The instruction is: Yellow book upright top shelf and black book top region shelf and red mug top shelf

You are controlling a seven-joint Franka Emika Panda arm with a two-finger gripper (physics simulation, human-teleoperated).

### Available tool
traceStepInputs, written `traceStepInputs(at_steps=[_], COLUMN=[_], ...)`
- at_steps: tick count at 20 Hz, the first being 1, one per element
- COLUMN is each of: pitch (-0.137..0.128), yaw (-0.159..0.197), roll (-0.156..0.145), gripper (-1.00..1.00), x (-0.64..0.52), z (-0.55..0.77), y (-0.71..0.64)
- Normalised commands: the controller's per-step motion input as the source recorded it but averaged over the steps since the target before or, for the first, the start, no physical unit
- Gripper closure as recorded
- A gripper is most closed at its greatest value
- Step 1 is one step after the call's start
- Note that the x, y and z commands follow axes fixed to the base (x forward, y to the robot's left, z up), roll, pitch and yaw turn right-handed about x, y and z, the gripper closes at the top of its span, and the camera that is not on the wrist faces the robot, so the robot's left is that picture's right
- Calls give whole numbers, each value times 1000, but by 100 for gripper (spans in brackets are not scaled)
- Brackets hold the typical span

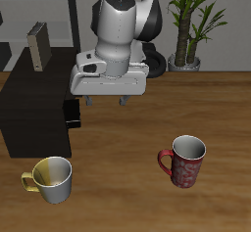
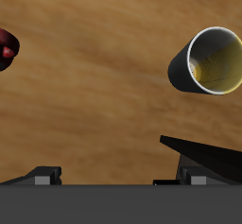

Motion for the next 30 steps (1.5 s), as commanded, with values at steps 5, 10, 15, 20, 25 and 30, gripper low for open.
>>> traceStepInputs(at_steps=[5,10,15,20,25,30], pitch=[-2,-24,-29,26,5,-3], yaw=[22,14,-4,-23,-56,10], roll=[154,-51,-10,28,-10,45], gripper=[-100,-100,-100,-100,-100,-100], x=[73,130,140,175,215,107], z=[308,272,319,38,-57,18], y=[-102,-133,-254,207,772,931])
